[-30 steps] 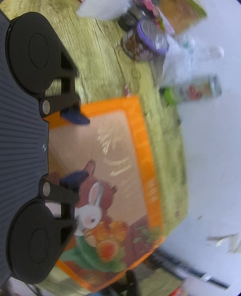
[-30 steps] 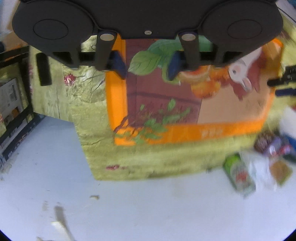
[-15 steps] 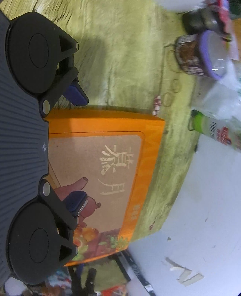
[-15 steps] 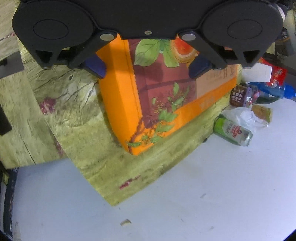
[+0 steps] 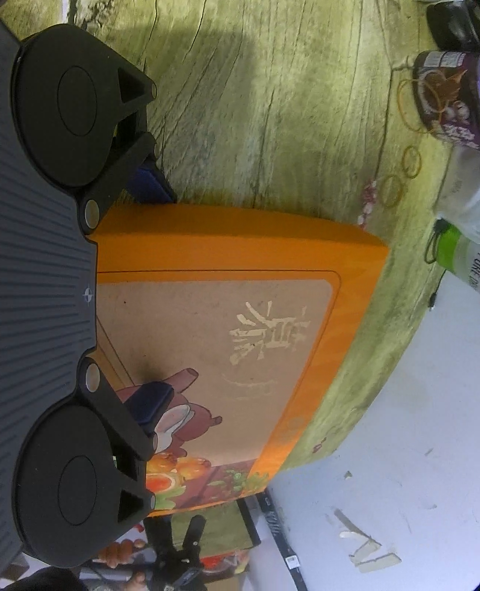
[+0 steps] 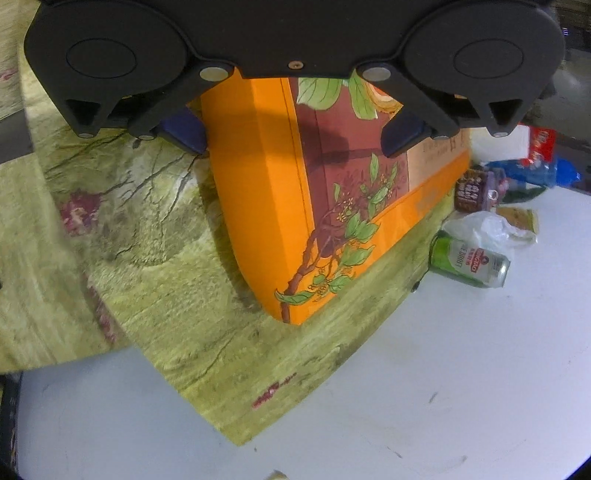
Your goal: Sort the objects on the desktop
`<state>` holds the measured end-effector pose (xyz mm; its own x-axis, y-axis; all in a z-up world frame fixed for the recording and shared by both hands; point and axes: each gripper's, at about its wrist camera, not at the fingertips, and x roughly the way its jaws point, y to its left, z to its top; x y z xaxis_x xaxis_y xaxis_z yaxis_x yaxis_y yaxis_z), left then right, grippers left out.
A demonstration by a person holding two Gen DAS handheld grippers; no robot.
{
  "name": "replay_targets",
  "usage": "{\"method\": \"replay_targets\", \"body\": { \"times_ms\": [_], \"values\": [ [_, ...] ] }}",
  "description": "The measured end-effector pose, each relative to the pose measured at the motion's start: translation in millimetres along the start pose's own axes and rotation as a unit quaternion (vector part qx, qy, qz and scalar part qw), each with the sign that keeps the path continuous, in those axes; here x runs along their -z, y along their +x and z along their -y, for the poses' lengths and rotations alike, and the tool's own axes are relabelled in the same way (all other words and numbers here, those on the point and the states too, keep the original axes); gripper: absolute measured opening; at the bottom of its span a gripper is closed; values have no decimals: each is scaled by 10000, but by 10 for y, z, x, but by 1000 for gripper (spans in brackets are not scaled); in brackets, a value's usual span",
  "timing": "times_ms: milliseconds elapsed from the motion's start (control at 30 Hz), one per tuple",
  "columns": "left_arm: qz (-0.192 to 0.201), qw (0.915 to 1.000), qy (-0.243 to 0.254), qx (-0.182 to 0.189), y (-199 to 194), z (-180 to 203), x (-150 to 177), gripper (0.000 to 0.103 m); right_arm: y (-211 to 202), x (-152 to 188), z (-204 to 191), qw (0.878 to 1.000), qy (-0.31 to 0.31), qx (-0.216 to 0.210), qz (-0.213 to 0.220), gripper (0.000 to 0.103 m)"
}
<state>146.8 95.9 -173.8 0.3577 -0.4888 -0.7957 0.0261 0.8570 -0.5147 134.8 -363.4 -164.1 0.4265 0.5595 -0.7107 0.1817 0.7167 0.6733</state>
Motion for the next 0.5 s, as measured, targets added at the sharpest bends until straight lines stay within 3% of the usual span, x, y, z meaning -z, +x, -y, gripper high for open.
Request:
{"method": "replay_targets", "body": {
  "times_ms": [200,500],
  "values": [
    [67,9999,84,-16,17,28,15,103,169,-23,1,9998,-96,-50,-178,103],
    [195,9994,228,-158,5,97,65,103,236,60,-288,9943,-860,573,-257,103]
  ]
}}
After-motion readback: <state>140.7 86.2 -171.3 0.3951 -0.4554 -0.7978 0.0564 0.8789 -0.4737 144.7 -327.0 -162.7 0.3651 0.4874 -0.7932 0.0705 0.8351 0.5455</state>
